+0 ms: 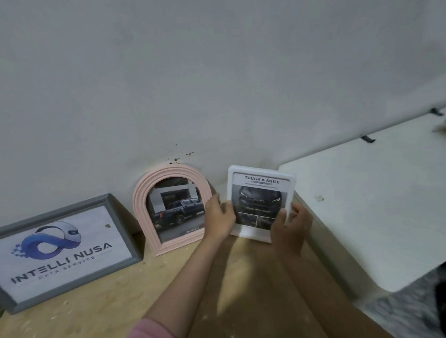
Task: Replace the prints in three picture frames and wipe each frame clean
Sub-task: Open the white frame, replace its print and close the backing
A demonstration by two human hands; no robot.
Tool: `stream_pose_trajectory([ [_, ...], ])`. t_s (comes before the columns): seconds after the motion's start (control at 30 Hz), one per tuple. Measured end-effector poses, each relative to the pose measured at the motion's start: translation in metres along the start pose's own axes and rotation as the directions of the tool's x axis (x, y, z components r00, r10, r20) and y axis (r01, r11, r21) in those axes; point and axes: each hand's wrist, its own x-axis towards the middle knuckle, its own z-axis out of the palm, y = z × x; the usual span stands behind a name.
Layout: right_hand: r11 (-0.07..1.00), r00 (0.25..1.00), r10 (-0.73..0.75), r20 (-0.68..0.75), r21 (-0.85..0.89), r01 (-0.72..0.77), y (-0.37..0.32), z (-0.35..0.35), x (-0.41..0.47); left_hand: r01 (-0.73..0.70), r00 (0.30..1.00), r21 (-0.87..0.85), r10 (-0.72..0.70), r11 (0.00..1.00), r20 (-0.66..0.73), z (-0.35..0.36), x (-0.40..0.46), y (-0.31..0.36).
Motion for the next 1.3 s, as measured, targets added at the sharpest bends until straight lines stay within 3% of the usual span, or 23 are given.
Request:
stream_pose_trajectory([
  [0.17, 0.989, 0.984, 0.137, 0.113, 0.049, -0.143, 0.023, -0.002, 0.018, -0.02, 0.998, -0.01, 0.02, 1.0, 0.054, 0.023, 0.016, 0.002],
  [0.4, 0.974, 0.944, 0.189, 0.27, 0.072, -0.215, 0.027, 0.0, 0.025, 0.036, 0.999, 0.012, -0.036, 0.999, -0.008, 0.035, 0.026, -0.003],
  [0.83, 0.993, 0.987, -0.059, 0.148, 0.112, 0.043, 0.003, -0.016, 0.019, -0.085, 0.996, -0.011, 0.085, 0.996, -0.036, -0.007, -0.012, 0.002],
  [1.1, 1.0, 0.938, 0.018, 0.345, 0.003, -0.021, -0.024, -0.034, -0.041, -0.064, 0.995, -0.053, 0.059, 0.997, -0.085, -0.067, -0.074, -0.028],
  [1.3, 1.0, 0.851, -0.002, 0.526, -0.015, 0.011, -0.045, -0.037, -0.118, 0.08, 0.983, -0.1, -0.094, 0.992, -0.155, -0.133, -0.136, -0.085],
])
